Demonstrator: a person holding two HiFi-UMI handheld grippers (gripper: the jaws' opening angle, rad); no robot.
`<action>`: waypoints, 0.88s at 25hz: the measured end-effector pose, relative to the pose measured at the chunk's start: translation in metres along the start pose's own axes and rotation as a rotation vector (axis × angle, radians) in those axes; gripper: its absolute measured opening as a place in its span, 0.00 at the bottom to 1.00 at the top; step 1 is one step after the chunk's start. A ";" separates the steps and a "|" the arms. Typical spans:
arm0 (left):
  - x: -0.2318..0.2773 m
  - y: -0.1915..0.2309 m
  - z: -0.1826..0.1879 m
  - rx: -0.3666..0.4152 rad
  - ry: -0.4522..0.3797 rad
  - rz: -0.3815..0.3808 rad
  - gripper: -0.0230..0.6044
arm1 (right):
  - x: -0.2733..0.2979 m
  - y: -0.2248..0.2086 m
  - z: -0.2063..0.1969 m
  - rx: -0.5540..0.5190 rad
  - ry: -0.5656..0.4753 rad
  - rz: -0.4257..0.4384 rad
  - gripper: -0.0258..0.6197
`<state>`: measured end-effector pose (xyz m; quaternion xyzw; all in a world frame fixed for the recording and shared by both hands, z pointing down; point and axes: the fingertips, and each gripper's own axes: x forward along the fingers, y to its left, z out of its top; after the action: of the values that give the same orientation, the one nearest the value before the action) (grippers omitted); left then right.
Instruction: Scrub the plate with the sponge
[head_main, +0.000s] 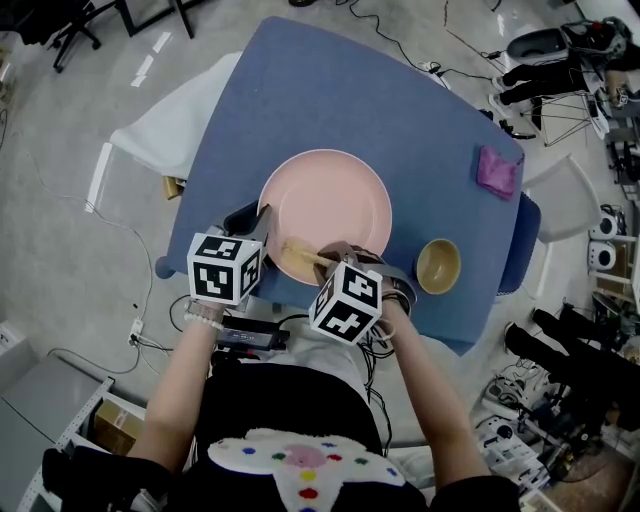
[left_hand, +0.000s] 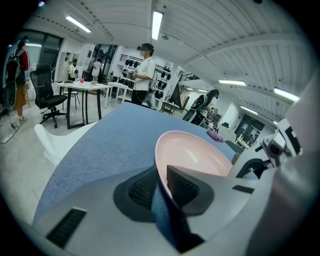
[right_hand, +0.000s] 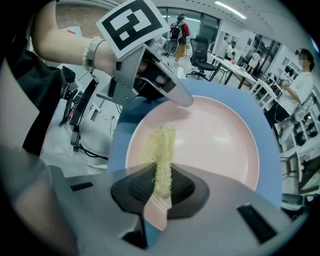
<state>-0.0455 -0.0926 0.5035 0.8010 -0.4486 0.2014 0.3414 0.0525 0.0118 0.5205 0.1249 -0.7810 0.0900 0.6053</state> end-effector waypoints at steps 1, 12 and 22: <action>0.000 0.000 0.000 0.000 0.000 -0.001 0.16 | 0.001 -0.005 -0.002 0.006 0.002 -0.017 0.13; 0.001 0.001 -0.001 -0.004 0.001 -0.001 0.16 | 0.001 -0.088 -0.011 0.092 0.002 -0.251 0.13; -0.001 -0.001 0.000 -0.004 -0.001 0.006 0.16 | -0.005 -0.145 -0.019 0.067 0.027 -0.438 0.13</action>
<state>-0.0448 -0.0918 0.5024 0.7991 -0.4516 0.2010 0.3423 0.1159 -0.1205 0.5187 0.3105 -0.7236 -0.0163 0.6163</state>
